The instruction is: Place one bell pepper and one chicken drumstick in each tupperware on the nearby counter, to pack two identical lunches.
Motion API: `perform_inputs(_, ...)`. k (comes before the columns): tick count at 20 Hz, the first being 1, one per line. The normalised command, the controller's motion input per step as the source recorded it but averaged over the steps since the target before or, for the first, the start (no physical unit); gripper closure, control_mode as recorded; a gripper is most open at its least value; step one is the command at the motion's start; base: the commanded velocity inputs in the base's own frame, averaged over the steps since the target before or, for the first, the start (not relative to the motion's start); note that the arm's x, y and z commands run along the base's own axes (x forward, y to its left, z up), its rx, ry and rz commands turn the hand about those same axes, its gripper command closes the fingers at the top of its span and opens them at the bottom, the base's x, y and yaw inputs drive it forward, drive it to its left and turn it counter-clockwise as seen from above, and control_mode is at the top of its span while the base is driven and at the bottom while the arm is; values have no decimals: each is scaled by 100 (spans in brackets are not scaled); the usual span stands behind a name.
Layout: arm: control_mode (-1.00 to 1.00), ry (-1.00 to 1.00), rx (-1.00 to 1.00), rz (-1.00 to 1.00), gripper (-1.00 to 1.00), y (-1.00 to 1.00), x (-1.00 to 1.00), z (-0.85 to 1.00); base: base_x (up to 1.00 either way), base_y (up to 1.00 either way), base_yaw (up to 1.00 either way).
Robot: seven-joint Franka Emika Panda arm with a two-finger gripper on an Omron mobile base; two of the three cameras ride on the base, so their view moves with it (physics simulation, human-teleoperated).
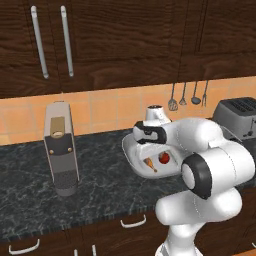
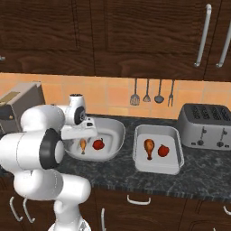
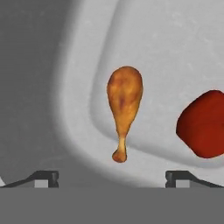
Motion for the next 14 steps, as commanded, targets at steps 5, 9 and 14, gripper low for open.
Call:
perform_inputs(5,-100,0,0,0,-100,-15,-100,5,0,0,0)
perform_inputs(9,-100,-2,0,-4,-100,-18,-89,0,0,0,0)
perform_inputs(14,-100,-1,0,-11,-100,-11,-29,16,0,0,0)
